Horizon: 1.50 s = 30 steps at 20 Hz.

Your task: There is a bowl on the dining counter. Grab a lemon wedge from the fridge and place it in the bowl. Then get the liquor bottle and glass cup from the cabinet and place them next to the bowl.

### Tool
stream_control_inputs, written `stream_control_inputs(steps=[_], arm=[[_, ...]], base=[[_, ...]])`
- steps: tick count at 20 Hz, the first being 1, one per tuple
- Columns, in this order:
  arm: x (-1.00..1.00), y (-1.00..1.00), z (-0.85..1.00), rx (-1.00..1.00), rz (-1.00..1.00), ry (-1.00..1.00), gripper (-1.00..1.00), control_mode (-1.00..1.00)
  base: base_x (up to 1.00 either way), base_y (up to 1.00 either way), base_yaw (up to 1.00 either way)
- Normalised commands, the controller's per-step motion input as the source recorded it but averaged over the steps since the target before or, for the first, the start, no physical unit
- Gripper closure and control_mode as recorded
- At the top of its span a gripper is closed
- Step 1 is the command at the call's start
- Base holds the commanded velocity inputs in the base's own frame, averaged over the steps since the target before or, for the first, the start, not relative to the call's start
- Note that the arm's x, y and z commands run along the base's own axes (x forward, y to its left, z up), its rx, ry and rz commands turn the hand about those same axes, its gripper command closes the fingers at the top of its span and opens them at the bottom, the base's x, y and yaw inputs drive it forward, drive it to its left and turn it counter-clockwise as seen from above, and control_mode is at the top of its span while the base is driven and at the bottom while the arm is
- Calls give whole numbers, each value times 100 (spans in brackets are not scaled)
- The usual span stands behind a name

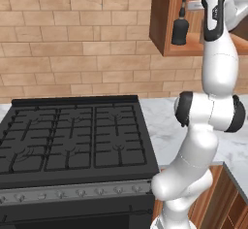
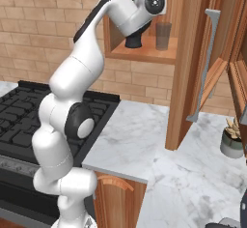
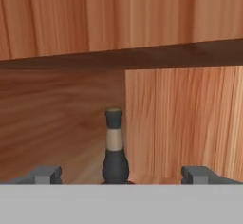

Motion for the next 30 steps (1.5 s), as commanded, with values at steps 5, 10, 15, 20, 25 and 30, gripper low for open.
stream_control_inputs(steps=[5,10,15,20,25,30], arm=[[37,0,-1,0,0,-3,-100,-100],[31,4,-6,0,0,-2,-100,-100],[22,7,-2,0,0,0,-100,-100],[22,13,-7,0,0,0,-100,-100],[21,17,-14,0,0,0,-100,-100],[21,17,-14,0,0,0,100,-100]], base=[[0,0,0],[0,0,0],[0,0,0],[0,0,0],[0,0,0],[0,0,0]])
